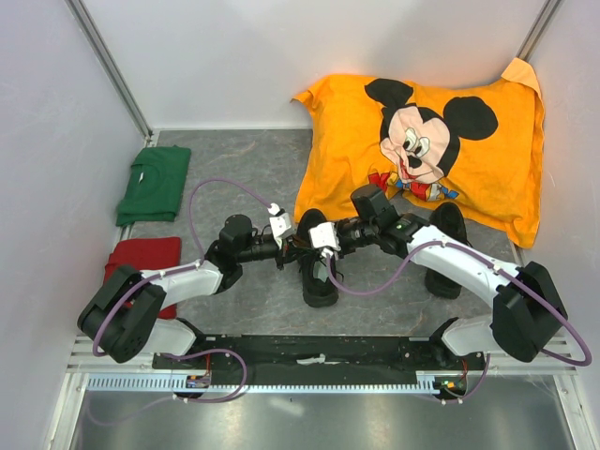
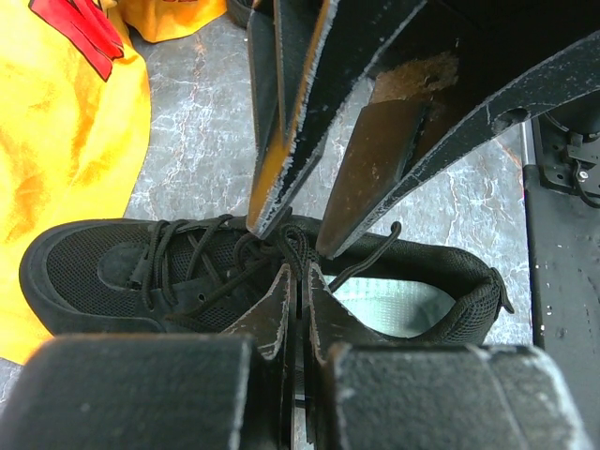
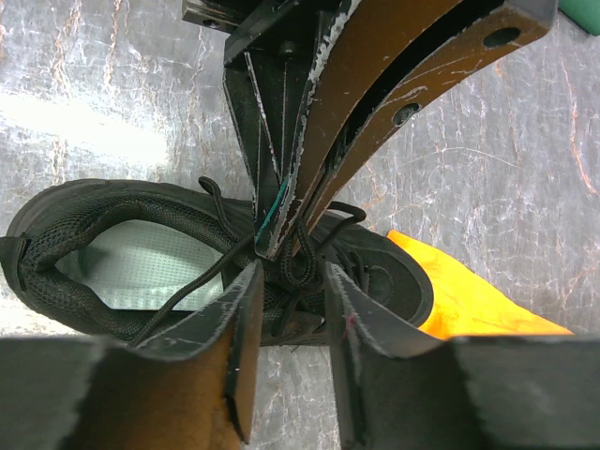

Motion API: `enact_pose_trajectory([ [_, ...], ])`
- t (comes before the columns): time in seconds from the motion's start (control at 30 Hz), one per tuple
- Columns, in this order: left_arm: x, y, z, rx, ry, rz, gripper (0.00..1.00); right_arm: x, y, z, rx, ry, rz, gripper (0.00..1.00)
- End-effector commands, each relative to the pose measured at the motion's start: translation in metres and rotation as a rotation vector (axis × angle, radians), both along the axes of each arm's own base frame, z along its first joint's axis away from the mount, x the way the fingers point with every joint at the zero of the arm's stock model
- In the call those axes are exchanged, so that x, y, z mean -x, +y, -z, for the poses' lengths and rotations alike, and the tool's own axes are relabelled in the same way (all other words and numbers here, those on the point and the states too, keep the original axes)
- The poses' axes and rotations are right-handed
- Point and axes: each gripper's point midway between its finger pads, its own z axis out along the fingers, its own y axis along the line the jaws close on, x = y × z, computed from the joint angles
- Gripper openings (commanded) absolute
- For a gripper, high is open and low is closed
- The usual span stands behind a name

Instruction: Tie the shoes

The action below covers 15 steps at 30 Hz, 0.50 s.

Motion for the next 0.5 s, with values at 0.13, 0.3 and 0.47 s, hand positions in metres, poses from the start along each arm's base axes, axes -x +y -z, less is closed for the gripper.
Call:
enact_pose_trajectory([
  [0.13, -0.0022, -0.0062, -0.0196, 0.047, -0.052, 0.037, 0.02, -0.01, 0.0095, -0.016, -0.028, -0.085, -0.007, 0.36],
  [0.3, -0.0017, -0.0062, -0.0199, 0.047, -0.055, 0.04, 0.02, -0.0103, 0.0097, -0.0161, -0.023, -0.093, -0.005, 0.25],
  [0.47, -0.0034, -0.0062, -0.0203, 0.047, -0.058, 0.036, 0.02, -0.009, 0.0096, -0.0165, -0.023, -0.1, -0.012, 0.09],
])
